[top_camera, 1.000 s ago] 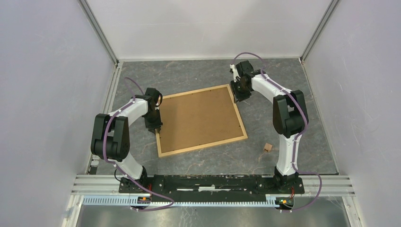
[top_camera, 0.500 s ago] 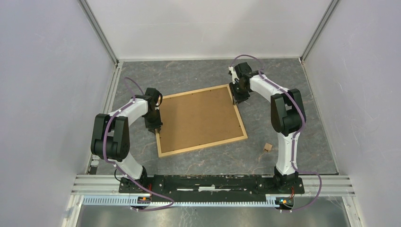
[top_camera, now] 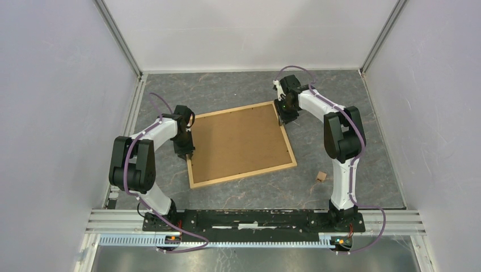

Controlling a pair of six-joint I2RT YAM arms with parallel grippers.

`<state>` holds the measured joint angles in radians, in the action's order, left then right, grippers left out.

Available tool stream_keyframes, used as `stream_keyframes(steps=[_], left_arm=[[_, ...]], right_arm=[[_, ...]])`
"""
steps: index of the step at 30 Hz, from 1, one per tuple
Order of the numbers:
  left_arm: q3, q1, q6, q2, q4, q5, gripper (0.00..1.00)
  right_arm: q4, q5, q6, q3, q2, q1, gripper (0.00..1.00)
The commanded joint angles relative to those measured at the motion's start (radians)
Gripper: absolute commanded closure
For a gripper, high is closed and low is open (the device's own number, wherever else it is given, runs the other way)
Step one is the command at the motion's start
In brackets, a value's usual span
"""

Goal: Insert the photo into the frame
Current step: Install the photo frame at the center of the board.

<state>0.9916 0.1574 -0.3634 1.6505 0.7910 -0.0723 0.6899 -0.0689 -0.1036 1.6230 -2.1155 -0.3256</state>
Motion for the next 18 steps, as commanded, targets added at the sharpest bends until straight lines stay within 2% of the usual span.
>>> stream_keyframes(steps=[1, 13, 18], left_arm=[[0.001, 0.005, 0.044, -0.004, -0.016, -0.003, 0.98], [0.001, 0.006, 0.044, -0.003, -0.015, -0.003, 0.98], [0.001, 0.005, 0.044, -0.004, -0.016, -0.004, 0.98]], right_arm=[[-0.032, 0.052, -0.011, 0.035, -0.015, -0.002, 0.64], [-0.030, 0.063, -0.021, 0.036, -0.043, 0.001, 0.64], [-0.014, 0.124, -0.026, 0.041, -0.072, 0.001, 0.64]])
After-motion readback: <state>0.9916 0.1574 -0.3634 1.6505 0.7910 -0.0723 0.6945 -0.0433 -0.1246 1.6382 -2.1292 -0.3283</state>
